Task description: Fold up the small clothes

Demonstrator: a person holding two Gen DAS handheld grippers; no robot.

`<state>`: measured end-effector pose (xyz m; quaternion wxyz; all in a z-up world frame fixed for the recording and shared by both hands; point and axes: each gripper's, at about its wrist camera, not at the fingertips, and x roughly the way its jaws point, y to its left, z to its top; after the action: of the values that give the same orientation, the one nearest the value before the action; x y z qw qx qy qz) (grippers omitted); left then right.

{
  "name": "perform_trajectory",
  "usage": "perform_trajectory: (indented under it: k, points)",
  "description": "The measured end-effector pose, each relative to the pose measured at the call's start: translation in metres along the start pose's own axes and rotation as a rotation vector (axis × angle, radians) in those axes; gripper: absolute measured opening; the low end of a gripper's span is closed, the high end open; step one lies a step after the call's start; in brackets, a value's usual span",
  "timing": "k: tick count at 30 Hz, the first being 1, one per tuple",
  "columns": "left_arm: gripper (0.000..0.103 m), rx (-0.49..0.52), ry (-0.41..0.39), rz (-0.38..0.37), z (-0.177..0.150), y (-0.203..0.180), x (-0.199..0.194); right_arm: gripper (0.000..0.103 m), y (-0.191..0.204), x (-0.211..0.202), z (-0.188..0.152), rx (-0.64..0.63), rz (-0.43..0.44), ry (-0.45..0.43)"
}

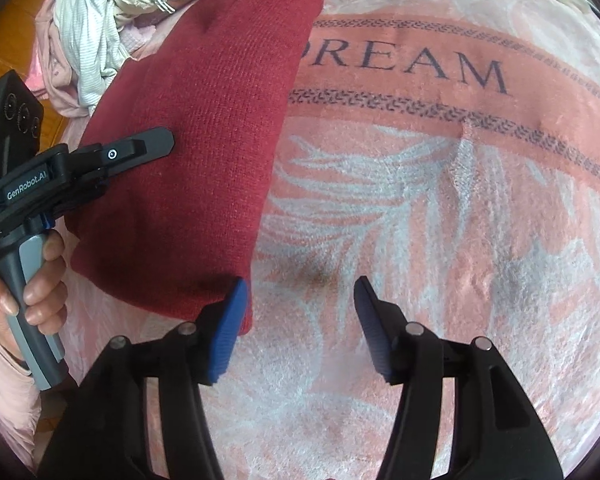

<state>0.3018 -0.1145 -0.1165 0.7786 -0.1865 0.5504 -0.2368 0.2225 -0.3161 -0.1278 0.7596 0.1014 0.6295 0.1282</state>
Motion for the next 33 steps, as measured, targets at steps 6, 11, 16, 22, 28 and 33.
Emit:
perform_trajectory:
  k: [6, 11, 16, 22, 28, 33]
  points:
    - [0.02, 0.015, -0.052, -0.007, -0.002, 0.001, -0.012, 0.063, 0.0, 0.007, 0.002, 0.016, 0.027, 0.011]
    - [0.019, 0.05, -0.07, -0.023, -0.002, -0.001, -0.02, 0.063, 0.003, 0.006, 0.004, 0.017, 0.035, -0.006]
    - [0.019, 0.017, -0.059, -0.056, 0.0, 0.01, -0.02, 0.065, 0.003, 0.006, 0.004, 0.009, 0.028, -0.007]
    - [0.019, 0.024, -0.07, -0.093, -0.001, 0.014, -0.04, 0.067, 0.002, 0.006, 0.01, 0.005, 0.048, -0.013]
    - [0.019, 0.047, -0.114, -0.081, 0.005, 0.024, -0.081, 0.067, 0.012, 0.011, 0.015, -0.02, 0.054, -0.005]
    - [0.019, 0.063, -0.153, -0.031, 0.013, 0.043, -0.119, 0.067, 0.025, 0.014, 0.019, -0.039, 0.06, -0.003]
